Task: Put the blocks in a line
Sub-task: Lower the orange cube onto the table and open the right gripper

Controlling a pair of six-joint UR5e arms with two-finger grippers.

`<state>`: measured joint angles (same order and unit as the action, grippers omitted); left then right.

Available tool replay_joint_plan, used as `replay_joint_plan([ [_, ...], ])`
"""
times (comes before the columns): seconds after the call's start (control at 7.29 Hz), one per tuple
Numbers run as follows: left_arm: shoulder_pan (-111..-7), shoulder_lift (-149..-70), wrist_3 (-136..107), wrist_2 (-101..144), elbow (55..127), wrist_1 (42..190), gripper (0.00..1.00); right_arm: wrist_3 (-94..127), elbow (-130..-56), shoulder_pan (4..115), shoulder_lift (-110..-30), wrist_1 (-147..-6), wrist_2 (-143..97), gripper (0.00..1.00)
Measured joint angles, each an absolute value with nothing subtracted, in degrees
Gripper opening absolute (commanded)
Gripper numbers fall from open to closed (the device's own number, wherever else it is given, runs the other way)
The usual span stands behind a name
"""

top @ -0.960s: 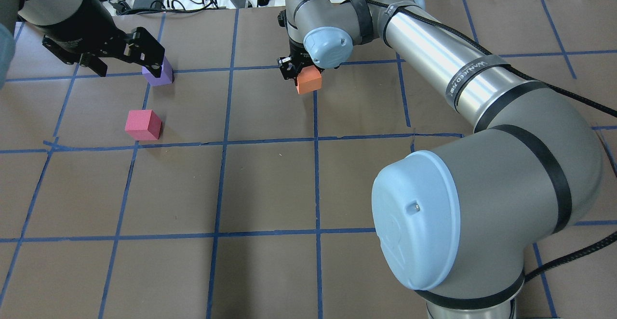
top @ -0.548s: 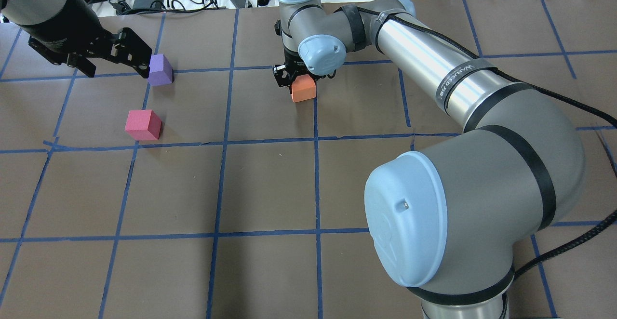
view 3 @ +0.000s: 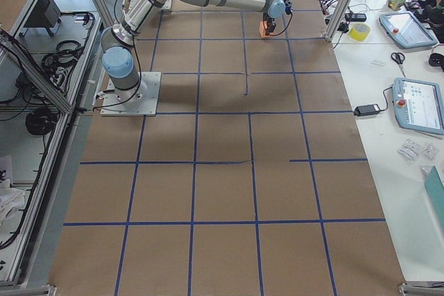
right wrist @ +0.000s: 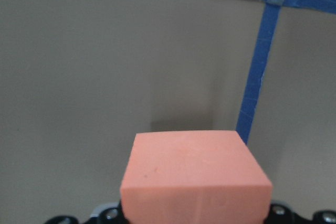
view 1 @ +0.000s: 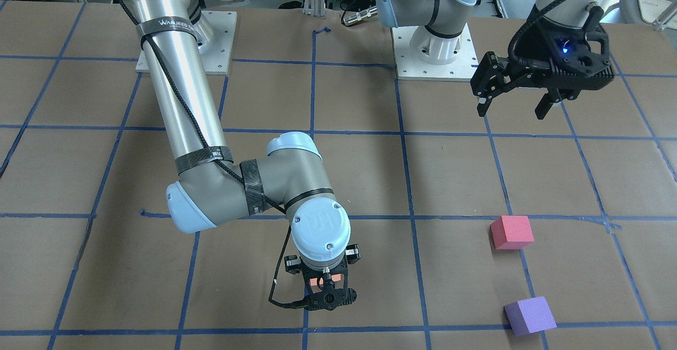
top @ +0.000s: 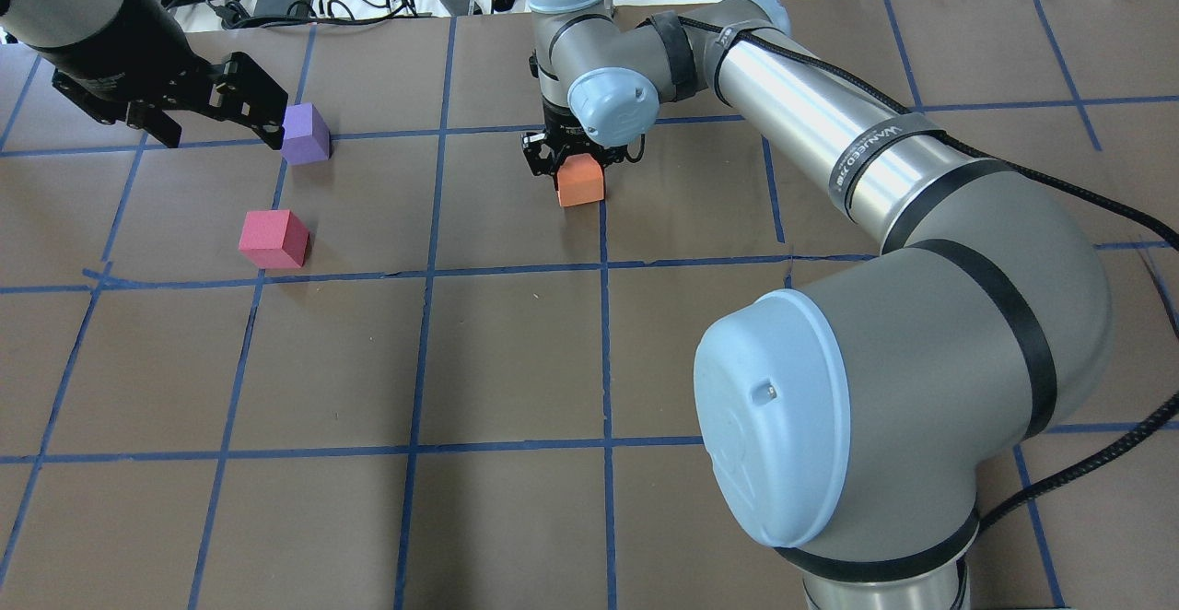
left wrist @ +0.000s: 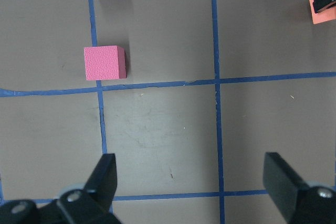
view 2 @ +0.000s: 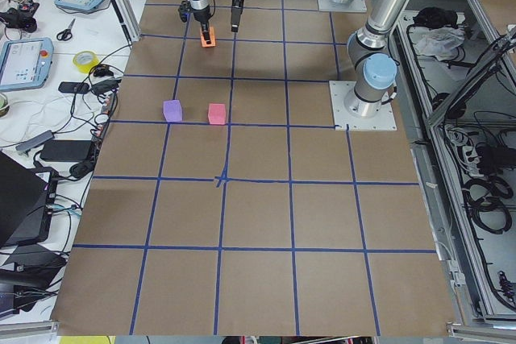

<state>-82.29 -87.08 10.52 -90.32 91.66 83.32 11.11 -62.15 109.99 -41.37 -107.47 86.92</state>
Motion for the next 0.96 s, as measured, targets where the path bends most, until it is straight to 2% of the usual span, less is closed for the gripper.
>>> replay_joint_plan([
  [0.14, -82.3, -87.5, 10.5, -90.1, 91.7, 83.2, 1.00, 11.1, -62.2, 110.0, -41.3, -107.4, 87.1, 1.00],
  [0.69, -82.2, -88.9, 10.1, -90.1, 91.5, 83.1, 1.00, 11.1, -61.8, 109.9, -41.8, -107.1, 87.6, 1.00],
  [0.96, -82.4, -90.0, 9.2, -90.3, 90.0, 83.3, 1.00, 10.7, -61.6, 108.5, -45.8, -104.3, 87.6, 1.00],
])
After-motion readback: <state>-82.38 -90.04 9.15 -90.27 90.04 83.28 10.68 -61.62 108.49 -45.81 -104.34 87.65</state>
